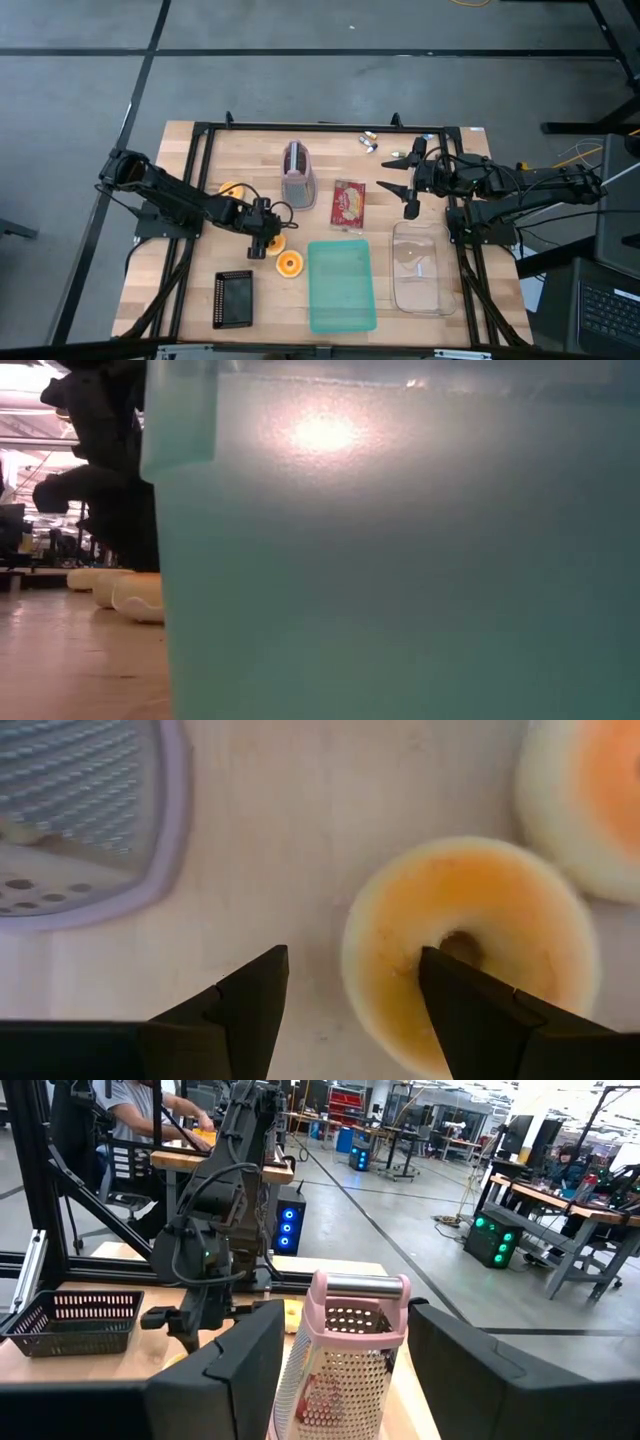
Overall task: Pick & Place Food Item
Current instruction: Put the middle yellow donut into the black bin
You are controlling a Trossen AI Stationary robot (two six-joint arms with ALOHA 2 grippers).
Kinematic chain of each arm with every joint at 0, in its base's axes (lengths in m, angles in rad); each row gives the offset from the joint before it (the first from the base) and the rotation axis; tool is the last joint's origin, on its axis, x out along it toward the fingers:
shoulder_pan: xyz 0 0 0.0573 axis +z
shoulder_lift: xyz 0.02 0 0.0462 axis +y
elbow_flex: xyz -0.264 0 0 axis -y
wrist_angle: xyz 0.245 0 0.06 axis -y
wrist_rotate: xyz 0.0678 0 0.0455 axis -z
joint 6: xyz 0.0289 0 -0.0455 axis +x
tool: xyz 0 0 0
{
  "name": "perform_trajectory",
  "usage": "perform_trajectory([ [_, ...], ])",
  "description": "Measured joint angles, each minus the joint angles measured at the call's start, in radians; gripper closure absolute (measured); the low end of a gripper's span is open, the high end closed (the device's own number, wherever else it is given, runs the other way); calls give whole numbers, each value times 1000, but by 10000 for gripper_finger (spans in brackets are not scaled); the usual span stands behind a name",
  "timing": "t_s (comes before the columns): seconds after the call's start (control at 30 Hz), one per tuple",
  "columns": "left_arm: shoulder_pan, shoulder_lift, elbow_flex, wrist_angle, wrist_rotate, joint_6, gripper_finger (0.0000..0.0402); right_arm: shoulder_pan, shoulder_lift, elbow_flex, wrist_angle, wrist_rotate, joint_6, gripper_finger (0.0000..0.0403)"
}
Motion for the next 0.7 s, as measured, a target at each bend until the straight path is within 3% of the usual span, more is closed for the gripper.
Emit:
perform_trajectory([
  [0.23,1,0,1,12,84,-34,178,0,0,0,0,-4,2,191],
  [0.53,3,0,1,-17,-25,-59,180,0,0,0,0,-9,3,191],
  [0.7,3,0,1,-25,-59,-66,209,0,0,0,0,-12,3,191],
])
